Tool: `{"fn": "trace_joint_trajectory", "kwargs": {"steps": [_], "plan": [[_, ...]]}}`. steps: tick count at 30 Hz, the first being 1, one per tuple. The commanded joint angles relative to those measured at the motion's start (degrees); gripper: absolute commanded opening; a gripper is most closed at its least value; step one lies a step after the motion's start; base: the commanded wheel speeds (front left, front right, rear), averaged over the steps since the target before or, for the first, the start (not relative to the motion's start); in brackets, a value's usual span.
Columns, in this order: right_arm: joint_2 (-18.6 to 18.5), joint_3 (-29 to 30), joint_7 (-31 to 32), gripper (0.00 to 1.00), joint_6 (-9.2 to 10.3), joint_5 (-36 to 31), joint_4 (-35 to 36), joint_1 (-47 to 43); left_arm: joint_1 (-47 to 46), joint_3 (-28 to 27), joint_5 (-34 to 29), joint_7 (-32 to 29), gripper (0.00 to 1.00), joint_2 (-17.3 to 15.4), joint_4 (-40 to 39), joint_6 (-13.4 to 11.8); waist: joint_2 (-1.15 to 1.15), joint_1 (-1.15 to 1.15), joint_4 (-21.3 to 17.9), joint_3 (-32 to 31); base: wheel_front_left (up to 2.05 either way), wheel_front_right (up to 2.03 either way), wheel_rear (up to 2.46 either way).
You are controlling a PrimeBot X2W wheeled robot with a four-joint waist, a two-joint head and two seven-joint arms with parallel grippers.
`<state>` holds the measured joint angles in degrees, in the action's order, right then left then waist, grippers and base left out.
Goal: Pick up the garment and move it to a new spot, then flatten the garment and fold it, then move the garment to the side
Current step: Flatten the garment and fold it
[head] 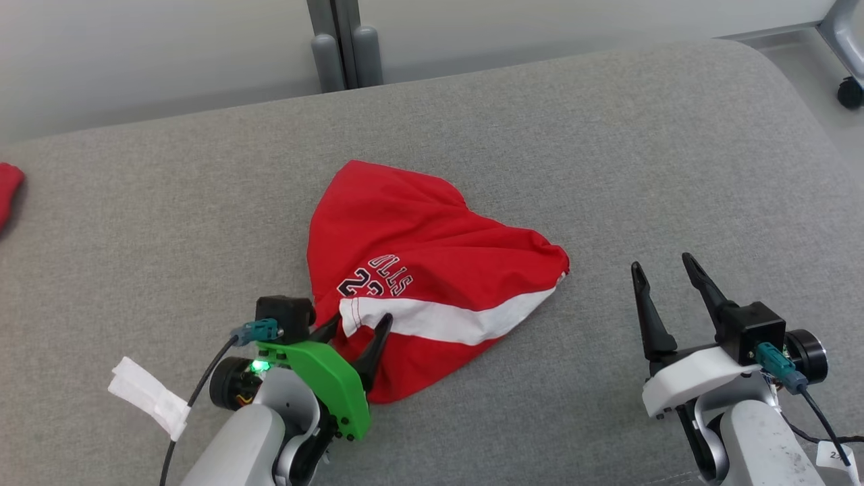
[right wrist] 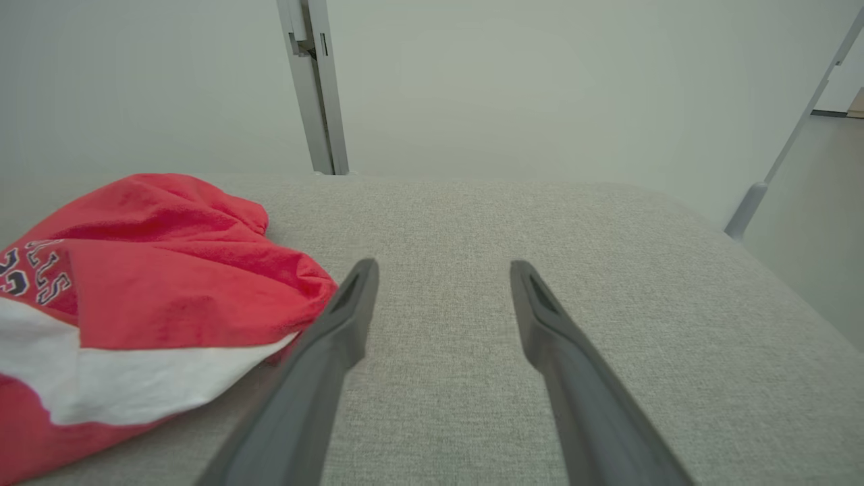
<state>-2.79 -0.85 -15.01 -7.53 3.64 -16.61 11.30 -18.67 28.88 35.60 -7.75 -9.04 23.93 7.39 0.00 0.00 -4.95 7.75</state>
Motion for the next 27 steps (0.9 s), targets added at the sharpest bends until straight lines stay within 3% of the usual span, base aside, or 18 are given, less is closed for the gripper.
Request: {"fn": "trace_joint_trajectory", "kwargs": {"steps": [1,5,6,7,8,20,27], "plan": [[-0.2,0.16,-0.24,1.0,0.08,0.09,0.07,0.53,-1.3,0.03,0.44,0.62,0.98,-0.34,-0.42,0.13,0.0,0.0,-0.65,0.75,0.0,0.0,0.0],[-0.2,0.44,-0.24,1.0,0.08,0.0,0.15,0.68,-1.62,-0.35,1.35,2.46,0.69,0.01,-0.93,0.13,0.0,0.0,-0.68,1.19,0.0,0.0,0.0],[-0.2,0.45,-0.24,1.0,0.08,-0.07,0.03,0.58,-1.71,-0.52,1.68,2.91,0.43,0.21,-1.02,0.12,0.0,0.0,-0.58,1.26,0.0,0.0,0.0],[-0.2,0.43,-0.24,1.0,0.08,-0.11,-0.11,0.53,-1.76,-0.59,1.82,3.13,0.34,0.29,-1.07,0.13,0.0,0.0,-0.49,1.33,0.0,0.0,0.0],[-0.2,0.42,-0.24,1.0,0.08,-0.16,-0.3,0.51,-1.83,-0.49,1.77,3.25,0.02,0.31,-1.0,0.13,0.0,0.0,-0.33,1.37,0.0,0.0,0.0],[-0.2,-0.3,-0.19,1.0,0.08,0.68,-4.88,0.24,0.87,-2.56,0.98,9.58,0.0,-1.0,-2.62,-2.1,0.0,0.0,1.76,1.53,0.0,0.0,0.0],[-0.25,-6.08,-0.19,1.0,0.08,8.53,-12.01,3.54,1.69,-3.66,1.09,12.54,0.0,-1.32,-4.32,-2.82,0.0,0.0,3.21,2.44,0.0,0.0,0.0]]}}
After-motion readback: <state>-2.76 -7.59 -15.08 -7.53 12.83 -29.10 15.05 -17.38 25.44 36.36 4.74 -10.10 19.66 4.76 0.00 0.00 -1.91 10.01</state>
